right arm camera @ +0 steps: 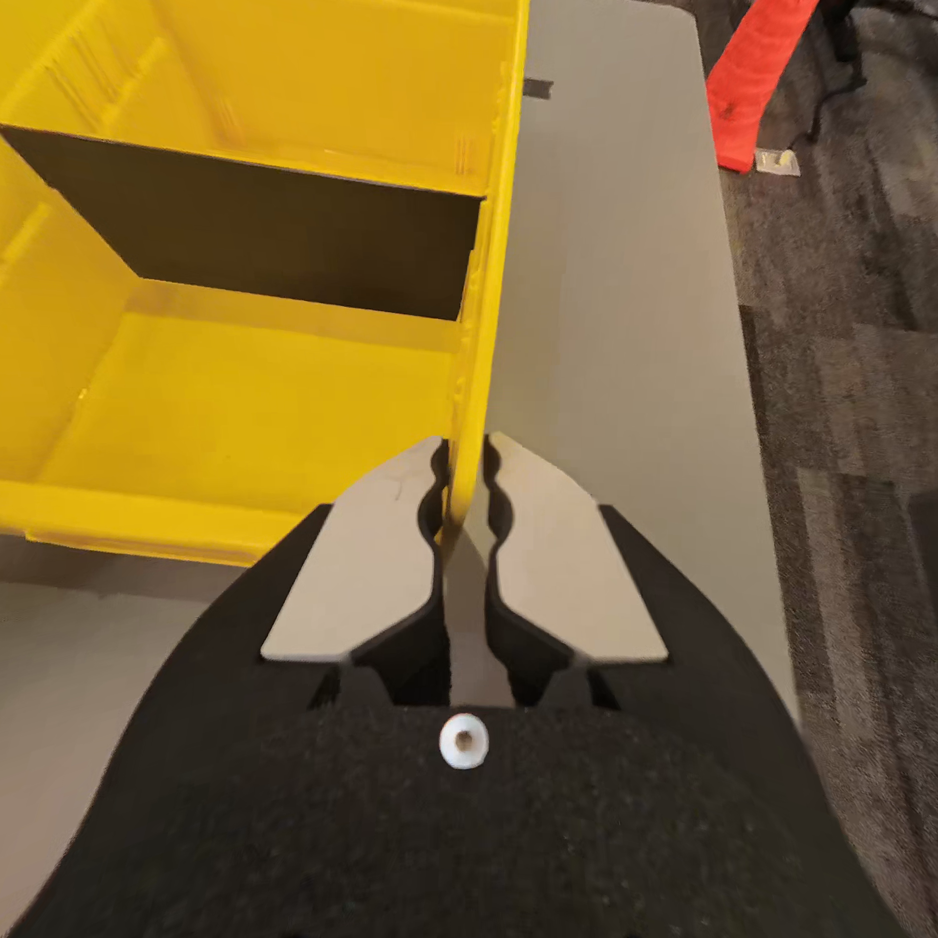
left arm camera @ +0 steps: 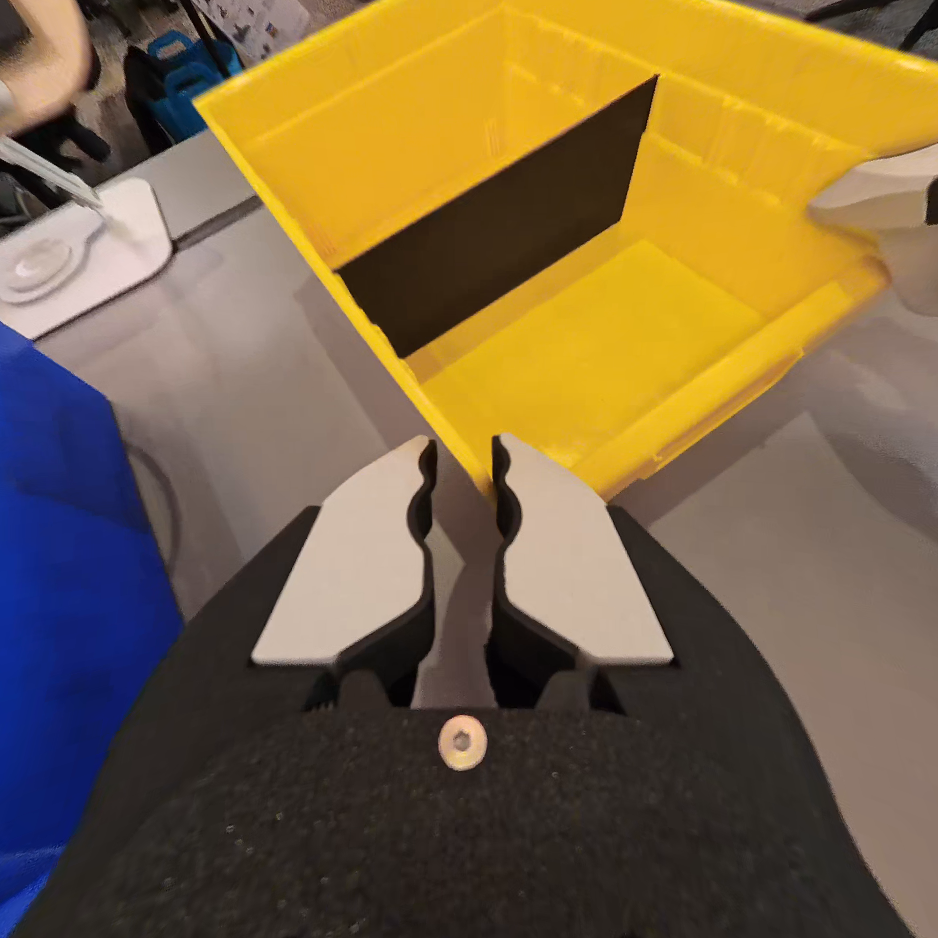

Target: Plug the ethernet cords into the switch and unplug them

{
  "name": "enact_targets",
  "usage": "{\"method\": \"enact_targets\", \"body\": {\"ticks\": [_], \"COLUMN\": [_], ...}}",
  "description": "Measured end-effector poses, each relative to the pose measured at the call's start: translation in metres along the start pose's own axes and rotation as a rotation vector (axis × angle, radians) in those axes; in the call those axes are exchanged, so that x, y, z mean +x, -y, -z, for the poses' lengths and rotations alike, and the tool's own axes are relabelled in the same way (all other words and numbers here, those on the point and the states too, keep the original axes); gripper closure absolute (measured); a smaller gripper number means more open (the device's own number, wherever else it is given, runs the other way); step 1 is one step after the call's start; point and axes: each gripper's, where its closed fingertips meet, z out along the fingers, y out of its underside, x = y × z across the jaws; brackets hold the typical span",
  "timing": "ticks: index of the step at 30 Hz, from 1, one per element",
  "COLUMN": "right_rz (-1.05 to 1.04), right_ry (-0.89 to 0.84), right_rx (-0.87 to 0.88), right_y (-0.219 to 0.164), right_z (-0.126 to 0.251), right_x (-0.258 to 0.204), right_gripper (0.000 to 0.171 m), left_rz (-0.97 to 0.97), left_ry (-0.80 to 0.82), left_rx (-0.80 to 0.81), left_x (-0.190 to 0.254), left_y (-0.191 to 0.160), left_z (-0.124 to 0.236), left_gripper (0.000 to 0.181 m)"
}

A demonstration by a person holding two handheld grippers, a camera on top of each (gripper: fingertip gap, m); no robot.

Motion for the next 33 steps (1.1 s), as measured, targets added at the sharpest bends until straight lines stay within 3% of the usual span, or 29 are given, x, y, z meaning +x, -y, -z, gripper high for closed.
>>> {"method": "enact_targets", "body": {"ticks": [2,5,9,11,14,19,22,27,28,29,30,33], "right_rz": [0.034,0.074,0.121,0.137,0.147,0.131,0.076,0.071,0.093,0.107,0.095,0.004], "right_ry": [-0.028,-0.116,-0.141,-0.077,0.092,0.409,0.431,0.364,0.311,0.231,0.167,0.091], "right_rx": [0.016,0.094,0.197,0.272,0.33,0.198,0.141,0.066,0.057,0.053,0.056,0.048], "right_y": [0.01,0.039,0.091,0.116,0.138,0.113,0.088,0.048,0.044,0.041,0.042,0.04], "right_z": [0.01,0.038,0.079,0.093,0.099,0.064,0.032,-0.002,-0.007,-0.012,-0.014,-0.013], "right_x": [0.002,0.007,-0.023,-0.064,-0.146,-0.294,-0.346,-0.38,-0.377,-0.369,-0.361,-0.355], "right_gripper": [0.136,0.137,0.13,0.129,0.128,0.122,0.122,0.121,0.126,0.148,0.163,0.166], "left_rz": [-0.007,0.061,0.188,0.231,0.263,0.304,0.366,0.371,0.358,0.353,0.356,0.36], "left_ry": [-0.017,-0.129,-0.104,-0.035,0.111,0.326,0.369,0.249,0.246,0.25,0.267,0.27], "left_rx": [0.025,0.052,0.128,0.179,0.189,0.174,0.15,0.047,0.023,-0.01,-0.036,-0.053], "left_x": [-0.005,-0.017,-0.086,-0.134,-0.203,-0.276,-0.295,-0.29,-0.289,-0.288,-0.29,-0.291], "left_y": [0.011,0.026,0.042,0.039,0.006,-0.083,-0.126,-0.147,-0.151,-0.155,-0.158,-0.153], "left_z": [0.012,0.042,0.092,0.121,0.158,0.2,0.202,0.165,0.156,0.148,0.141,0.134], "left_gripper": [0.156,0.151,0.149,0.148,0.146,0.145,0.148,0.144,0.146,0.154,0.176,0.177]}}
